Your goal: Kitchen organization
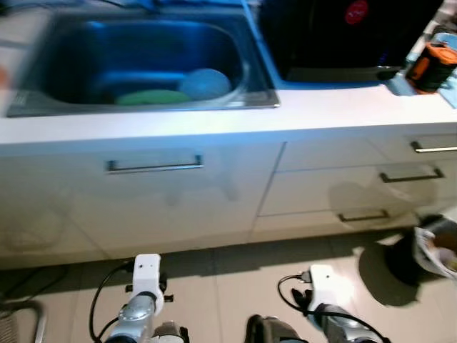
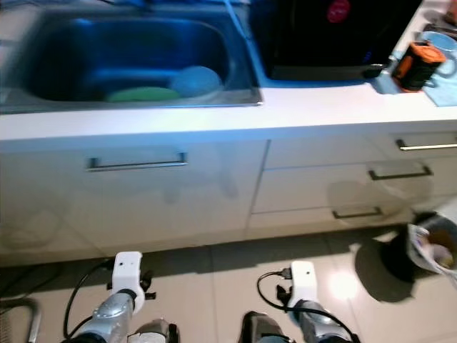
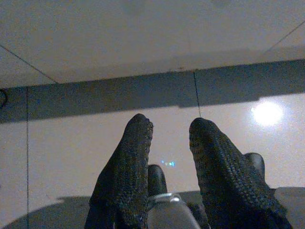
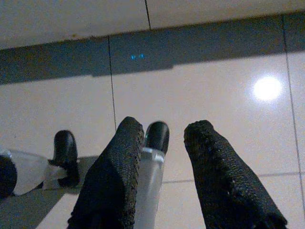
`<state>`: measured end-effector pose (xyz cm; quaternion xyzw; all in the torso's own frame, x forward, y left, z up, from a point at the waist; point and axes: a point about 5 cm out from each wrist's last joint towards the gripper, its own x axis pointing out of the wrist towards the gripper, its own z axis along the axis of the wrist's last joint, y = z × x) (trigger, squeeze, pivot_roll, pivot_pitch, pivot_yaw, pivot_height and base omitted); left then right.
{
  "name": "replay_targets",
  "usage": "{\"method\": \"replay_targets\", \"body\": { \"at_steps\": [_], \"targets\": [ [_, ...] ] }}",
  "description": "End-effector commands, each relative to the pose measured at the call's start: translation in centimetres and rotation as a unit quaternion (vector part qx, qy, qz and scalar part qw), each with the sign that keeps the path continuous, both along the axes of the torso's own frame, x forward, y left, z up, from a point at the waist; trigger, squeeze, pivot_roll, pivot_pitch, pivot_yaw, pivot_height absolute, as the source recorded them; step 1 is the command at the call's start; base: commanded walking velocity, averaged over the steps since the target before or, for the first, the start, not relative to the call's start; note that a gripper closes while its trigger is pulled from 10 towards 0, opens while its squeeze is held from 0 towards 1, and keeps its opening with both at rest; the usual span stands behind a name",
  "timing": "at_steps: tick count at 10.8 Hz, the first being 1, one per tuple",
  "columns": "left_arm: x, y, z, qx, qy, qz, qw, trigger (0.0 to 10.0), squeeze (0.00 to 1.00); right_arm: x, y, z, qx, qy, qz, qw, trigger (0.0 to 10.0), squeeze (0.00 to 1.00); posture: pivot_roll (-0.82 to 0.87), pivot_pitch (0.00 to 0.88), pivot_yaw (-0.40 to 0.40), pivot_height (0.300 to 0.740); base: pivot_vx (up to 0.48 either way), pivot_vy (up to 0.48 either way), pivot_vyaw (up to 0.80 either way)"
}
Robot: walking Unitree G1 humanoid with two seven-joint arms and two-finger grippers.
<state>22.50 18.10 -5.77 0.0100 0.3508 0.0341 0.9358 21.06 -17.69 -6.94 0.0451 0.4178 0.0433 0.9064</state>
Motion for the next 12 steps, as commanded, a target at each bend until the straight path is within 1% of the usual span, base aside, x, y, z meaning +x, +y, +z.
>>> {"method": "replay_targets", "body": {
  "at_steps": [1,2,3,4,5,6,7,8,9,10,12],
  "targets": [
    [-0.1,0.1,0.0,0.014,-0.01,-0.007,1.0,10.0,0.0,0.2,-0.6,0.2,-0.012,-0.011,0.0,1.0,10.0,0.0,0.05,0.166,-0.049,0.723,0.0,0.0,0.0],
    [1.0,0.3,1.2,0.047,-0.061,-0.021,0.997,10.0,0.0,1.5,-1.0,1.2,-0.028,-0.05,0.003,0.998,10.0,0.0,0.05,0.164,-0.05,0.723,0.0,0.0,0.0],
    [2.4,0.4,2.6,0.062,-0.115,-0.023,0.991,10.0,0.0,3.1,-1.3,2.4,-0.029,-0.093,-0.006,0.995,10.0,0.0,0.06,0.163,-0.052,0.723,0.0,0.0,0.0],
    [3.4,0.6,3.8,0.074,-0.156,-0.022,0.985,10.0,0.0,4.4,-1.4,3.5,-0.027,-0.13,-0.012,0.991,10.0,0.0,0.06,0.162,-0.053,0.723,0.0,0.0,0.0],
    [4.5,0.6,5.4,0.086,-0.204,-0.02,0.975,10.0,0.0,6.1,-1.5,5.3,-0.027,-0.183,-0.015,0.983,10.0,0.0,0.05,0.164,-0.054,0.723,0.0,0.0,0.0],
    [5.4,0.4,6.6,0.095,-0.245,-0.031,0.965,10.0,0.0,7.3,-1.7,6.6,-0.032,-0.221,-0.017,0.975,10.0,0.0,0.05,0.166,-0.054,0.723,0.0,0.0,0.0],
    [5.9,0.1,7.6,0.099,-0.274,-0.036,0.956,10.0,0.0,8.1,-2.0,7.7,-0.039,-0.252,-0.028,0.966,10.0,0.0,0.05,0.171,-0.055,0.723,0.0,0.0,0.0],
    [6.5,-0.1,9.1,0.104,-0.32,-0.038,0.941,10.0,0.0,9.2,-2.2,9.3,-0.04,-0.3,-0.036,0.953,10.0,0.0,0.06,0.178,-0.059,0.723,0.0,0.0,0.0],
    [6.8,-0.2,10.1,0.111,-0.343,-0.039,0.932,10.0,0.0,9.7,-2.1,10.1,-0.038,-0.323,-0.036,0.945,10.0,0.0,0.06,0.18,-0.062,0.723,0.0,0.0,0.0],
    [7.7,-0.6,12.4,0.118,-0.395,-0.05,0.91,10.0,0.0,10.9,-2.0,12.0,-0.034,-0.368,-0.045,0.928,10.0,0.0,0.06,0.184,-0.062,0.723,0.0,0.0,0.0],
    [8.3,-1.3,14.8,0.119,-0.443,-0.065,0.886,10.0,0.0,11.8,-1.7,13.7,-0.03,-0.402,-0.046,0.914,10.0,0.0,0.06,0.186,-0.063,0.723,0.0,0.0,0.0]
  ]
}}
